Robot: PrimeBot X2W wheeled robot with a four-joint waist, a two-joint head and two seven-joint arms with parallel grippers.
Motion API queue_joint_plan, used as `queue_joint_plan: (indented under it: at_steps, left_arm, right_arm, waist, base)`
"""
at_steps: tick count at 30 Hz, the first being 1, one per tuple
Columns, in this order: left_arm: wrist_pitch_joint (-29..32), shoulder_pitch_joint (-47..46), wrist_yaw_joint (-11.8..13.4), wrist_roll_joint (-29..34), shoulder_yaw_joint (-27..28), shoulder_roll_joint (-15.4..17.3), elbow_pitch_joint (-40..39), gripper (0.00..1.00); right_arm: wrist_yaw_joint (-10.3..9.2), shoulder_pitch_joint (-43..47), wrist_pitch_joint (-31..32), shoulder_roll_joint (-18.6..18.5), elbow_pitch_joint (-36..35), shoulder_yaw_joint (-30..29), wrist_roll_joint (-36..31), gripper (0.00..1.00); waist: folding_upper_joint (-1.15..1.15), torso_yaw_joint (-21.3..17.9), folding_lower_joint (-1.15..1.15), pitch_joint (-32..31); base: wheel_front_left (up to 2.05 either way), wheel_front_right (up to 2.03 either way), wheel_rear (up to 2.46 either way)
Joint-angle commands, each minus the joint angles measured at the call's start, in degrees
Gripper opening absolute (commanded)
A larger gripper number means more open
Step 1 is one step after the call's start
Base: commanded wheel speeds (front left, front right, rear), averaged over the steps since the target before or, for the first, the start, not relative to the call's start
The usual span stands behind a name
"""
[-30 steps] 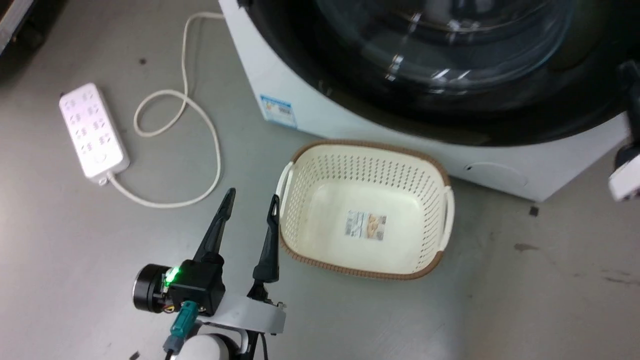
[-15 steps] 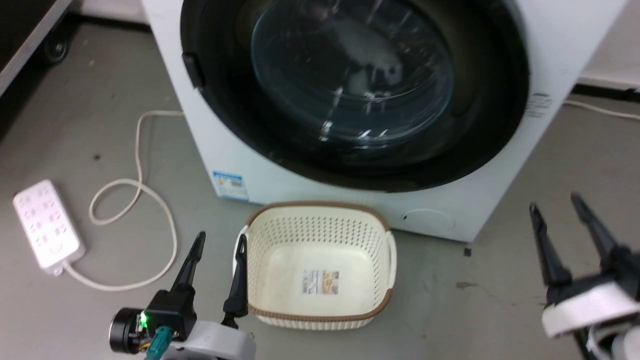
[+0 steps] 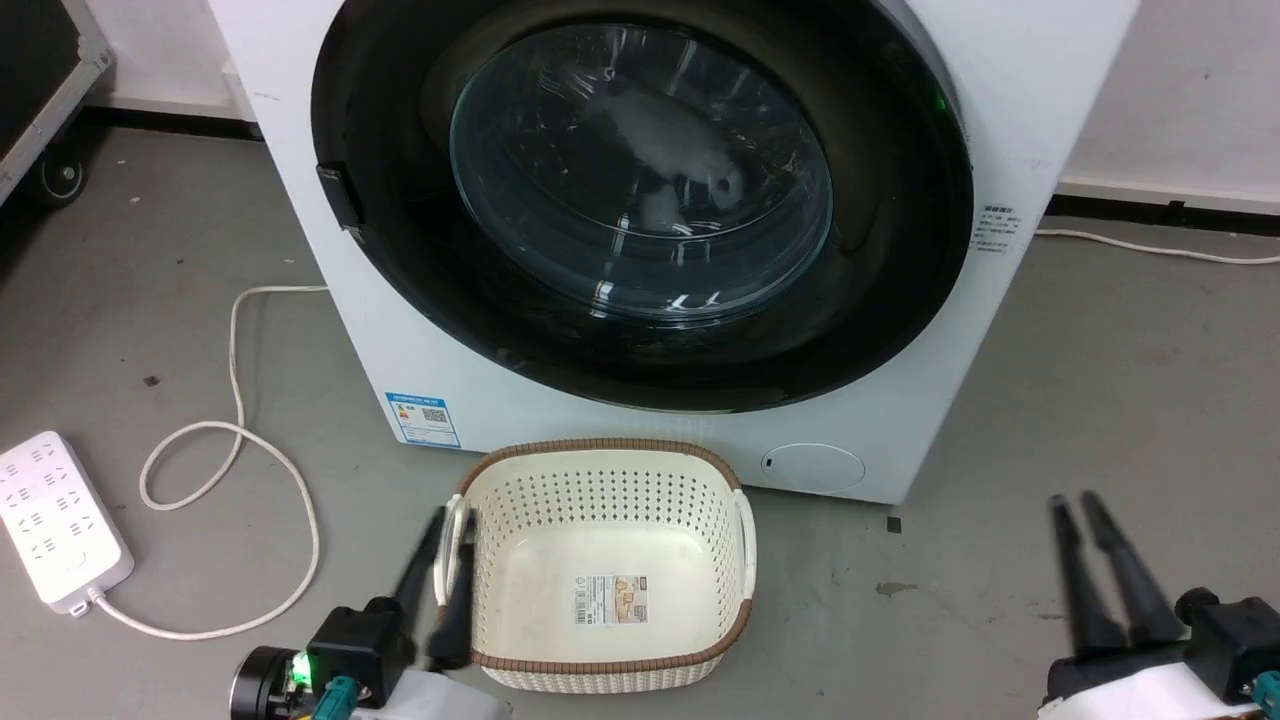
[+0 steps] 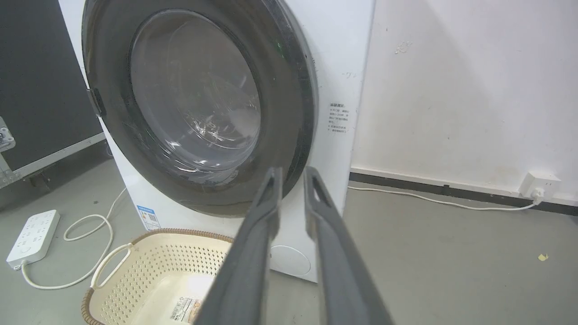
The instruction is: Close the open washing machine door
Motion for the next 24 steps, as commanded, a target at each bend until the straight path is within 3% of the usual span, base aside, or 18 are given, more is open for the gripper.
queue_joint_plan:
  at_steps: [1, 24]
  left_arm:
    - [0.0, 0.0, 0.0, 0.0, 0.0, 0.0, 0.0, 0.0]
    - [2.7, 0.0, 0.3, 0.9, 1.2, 0.0, -1.2, 0.0]
  right_arm:
    - [0.0, 0.0, 0.0, 0.0, 0.0, 0.0, 0.0, 0.0]
    - [-0.02, -0.4, 2.7, 0.2, -0.6, 1.0, -0.6, 0.0]
  waist:
    - [0.0, 0.0, 0.0, 0.0]
    - [0.0, 0.1, 0.0, -0.3]
  base:
    - [0.0, 0.0, 0.0]
    - [0.0, 0.0, 0.0]
